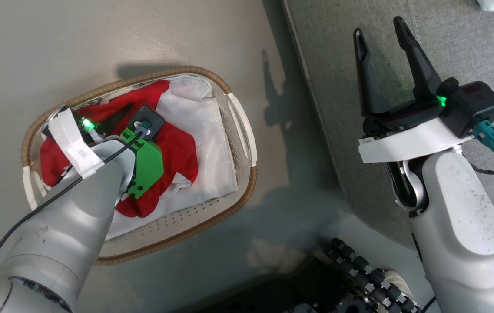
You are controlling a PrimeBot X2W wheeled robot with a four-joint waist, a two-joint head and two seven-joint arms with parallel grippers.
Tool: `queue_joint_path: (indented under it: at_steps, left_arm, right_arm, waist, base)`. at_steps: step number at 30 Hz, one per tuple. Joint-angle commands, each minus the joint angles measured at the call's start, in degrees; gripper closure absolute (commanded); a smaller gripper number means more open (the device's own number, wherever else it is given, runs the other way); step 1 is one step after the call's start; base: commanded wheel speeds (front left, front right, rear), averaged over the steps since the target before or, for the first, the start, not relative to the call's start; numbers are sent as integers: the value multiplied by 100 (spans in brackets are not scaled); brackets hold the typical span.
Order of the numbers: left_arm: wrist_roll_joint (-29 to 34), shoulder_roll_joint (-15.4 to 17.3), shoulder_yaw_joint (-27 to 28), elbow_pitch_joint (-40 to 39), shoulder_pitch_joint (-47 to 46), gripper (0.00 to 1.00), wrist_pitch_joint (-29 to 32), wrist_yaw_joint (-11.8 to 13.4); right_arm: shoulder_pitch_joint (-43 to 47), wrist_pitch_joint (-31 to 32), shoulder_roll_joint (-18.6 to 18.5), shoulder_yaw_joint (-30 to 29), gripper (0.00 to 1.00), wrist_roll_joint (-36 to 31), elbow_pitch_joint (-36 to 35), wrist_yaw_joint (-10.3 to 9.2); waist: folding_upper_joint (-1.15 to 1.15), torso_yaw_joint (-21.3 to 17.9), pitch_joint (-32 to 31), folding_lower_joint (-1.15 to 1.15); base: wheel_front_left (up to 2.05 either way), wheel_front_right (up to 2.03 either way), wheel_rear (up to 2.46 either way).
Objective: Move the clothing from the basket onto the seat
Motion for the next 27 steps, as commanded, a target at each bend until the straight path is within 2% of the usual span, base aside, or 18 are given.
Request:
queue_joint_path:
  at_steps: [1,5,6,7,8,9,17,27]
  left_arm:
    - [9,78,-36,89,-43,0,159,10]
    - [-108,29,-11,180,-27,1,492,9]
    - [-130,18,-15,194,-10,24,533,8]
    - [-137,8,-25,204,9,52,563,7]
    - [-156,-6,-29,214,39,70,584,6]
    - [-169,-20,-31,221,64,100,605,5]
    - [-300,-153,-132,251,344,100,596,-8]
    - [-635,-272,-271,67,839,100,41,-13]
  right_arm:
    - [-56,-14,-4,38,0,40,-5,-6]
    - [-47,-14,-6,111,0,92,9,-6]
    - [-40,-14,-6,131,0,108,8,-6]
    - [-36,-14,-6,144,0,113,8,-6]
    - [-33,-14,-6,159,0,119,11,-6]
    - [-30,-14,-6,169,0,120,14,-6]
    - [33,-14,-6,157,0,43,108,-6]
    - [233,-14,-8,44,0,-195,302,-6]
  waist:
    - [0,-91,97,-1]
    - [0,-97,101,-1]
    - [0,-99,102,-1]
    - [0,-100,103,-1]
    - [0,-102,103,-1]
    - [0,-103,100,-1]
    - [0,-29,-68,-1]
    - [0,242,-736,-1]
  base:
    - [0,0,0]
    - [0,0,0]
    - [0,0,0]
    - [0,0,0]
    - [0,0,0]
    - [0,0,0]
    - [0,0,0]
    - [0,0,0]
